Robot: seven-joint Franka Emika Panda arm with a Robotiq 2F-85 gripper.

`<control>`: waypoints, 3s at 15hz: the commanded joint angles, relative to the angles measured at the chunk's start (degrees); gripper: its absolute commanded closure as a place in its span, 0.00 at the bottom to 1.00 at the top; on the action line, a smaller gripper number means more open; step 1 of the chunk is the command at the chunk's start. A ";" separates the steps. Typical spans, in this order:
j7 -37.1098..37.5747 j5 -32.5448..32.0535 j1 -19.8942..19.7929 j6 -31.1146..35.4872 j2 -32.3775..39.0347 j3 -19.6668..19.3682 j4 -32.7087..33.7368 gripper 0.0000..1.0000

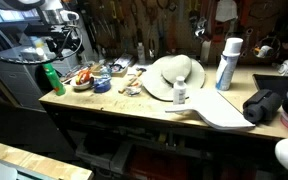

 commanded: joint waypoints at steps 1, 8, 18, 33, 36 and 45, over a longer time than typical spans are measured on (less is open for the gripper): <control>-0.20 0.27 -0.68 -0.14 0.08 0.64 0.10 0.00; 4.46 -0.38 -1.48 2.59 0.87 1.65 -0.45 0.00; 43.57 -11.59 -6.61 12.51 12.34 10.37 -1.54 0.00; 57.84 -7.90 -5.87 21.50 19.41 9.85 -0.40 0.00; 62.18 -9.85 -5.52 21.38 21.45 9.27 0.47 0.00; 65.29 -8.18 -4.45 24.11 25.70 8.05 2.51 0.15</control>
